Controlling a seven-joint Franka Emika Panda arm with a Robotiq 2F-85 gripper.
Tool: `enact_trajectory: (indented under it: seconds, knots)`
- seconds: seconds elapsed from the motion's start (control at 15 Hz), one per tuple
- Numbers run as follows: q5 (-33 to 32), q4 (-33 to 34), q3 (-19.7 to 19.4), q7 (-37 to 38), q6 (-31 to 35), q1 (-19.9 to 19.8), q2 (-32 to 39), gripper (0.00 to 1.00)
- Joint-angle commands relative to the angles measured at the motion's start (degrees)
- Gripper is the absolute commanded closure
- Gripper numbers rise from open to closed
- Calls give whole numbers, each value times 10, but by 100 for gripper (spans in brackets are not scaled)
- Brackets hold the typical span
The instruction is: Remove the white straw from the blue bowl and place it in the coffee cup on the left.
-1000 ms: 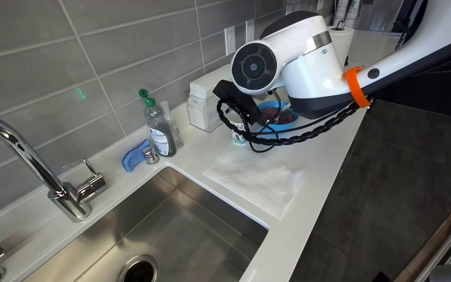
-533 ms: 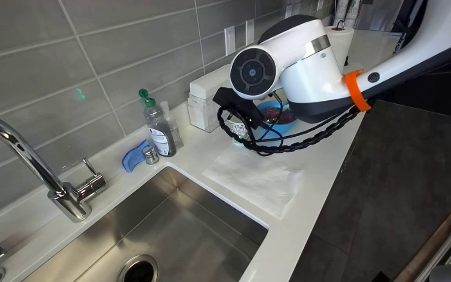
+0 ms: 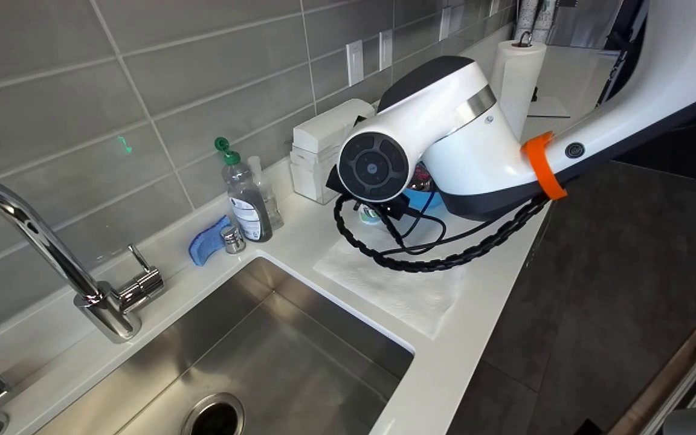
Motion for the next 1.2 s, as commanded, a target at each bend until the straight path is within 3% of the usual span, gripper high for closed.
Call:
enact_trajectory:
  seconds: [0.0,0.67,1.13]
  knots:
    - [-35,3,6,19,-51,10,26,98]
    - [-86,34,2,72,-84,10,83,98]
    - [-102,45,1,65,-112,11,112,98]
